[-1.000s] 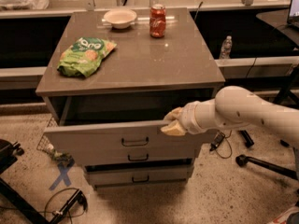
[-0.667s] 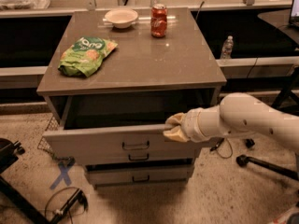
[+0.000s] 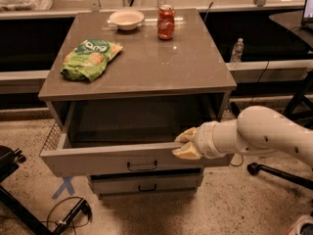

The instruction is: Open top drawer

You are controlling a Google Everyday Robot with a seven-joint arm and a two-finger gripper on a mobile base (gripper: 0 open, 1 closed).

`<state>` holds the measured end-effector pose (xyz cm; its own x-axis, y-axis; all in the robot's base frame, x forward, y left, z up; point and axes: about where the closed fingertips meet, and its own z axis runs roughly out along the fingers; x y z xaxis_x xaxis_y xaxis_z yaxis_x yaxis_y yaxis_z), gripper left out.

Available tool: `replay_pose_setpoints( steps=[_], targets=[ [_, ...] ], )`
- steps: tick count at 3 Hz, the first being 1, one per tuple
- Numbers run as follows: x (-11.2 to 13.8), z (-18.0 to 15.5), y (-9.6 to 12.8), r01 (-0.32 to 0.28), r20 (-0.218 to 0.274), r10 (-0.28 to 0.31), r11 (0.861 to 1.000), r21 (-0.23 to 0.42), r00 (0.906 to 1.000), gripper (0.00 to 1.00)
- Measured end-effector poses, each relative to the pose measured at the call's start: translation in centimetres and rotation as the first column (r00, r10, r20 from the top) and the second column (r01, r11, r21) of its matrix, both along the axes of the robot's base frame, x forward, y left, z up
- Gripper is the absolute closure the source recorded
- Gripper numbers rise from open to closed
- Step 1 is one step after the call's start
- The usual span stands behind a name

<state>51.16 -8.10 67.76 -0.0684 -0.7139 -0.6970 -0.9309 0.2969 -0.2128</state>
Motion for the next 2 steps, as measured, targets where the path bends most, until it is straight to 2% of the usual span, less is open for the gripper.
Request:
replay_pose_setpoints(
  steps=[1, 2],
  targets=[
    [0.0, 0.0, 0.0, 0.0, 0.0, 0.0, 1.0, 0.0, 1.0, 1.0],
    [1.5, 1.1, 0.2, -0.019, 0.005, 0.019, 0.999, -0.047, 0.9998, 1.0]
  ],
)
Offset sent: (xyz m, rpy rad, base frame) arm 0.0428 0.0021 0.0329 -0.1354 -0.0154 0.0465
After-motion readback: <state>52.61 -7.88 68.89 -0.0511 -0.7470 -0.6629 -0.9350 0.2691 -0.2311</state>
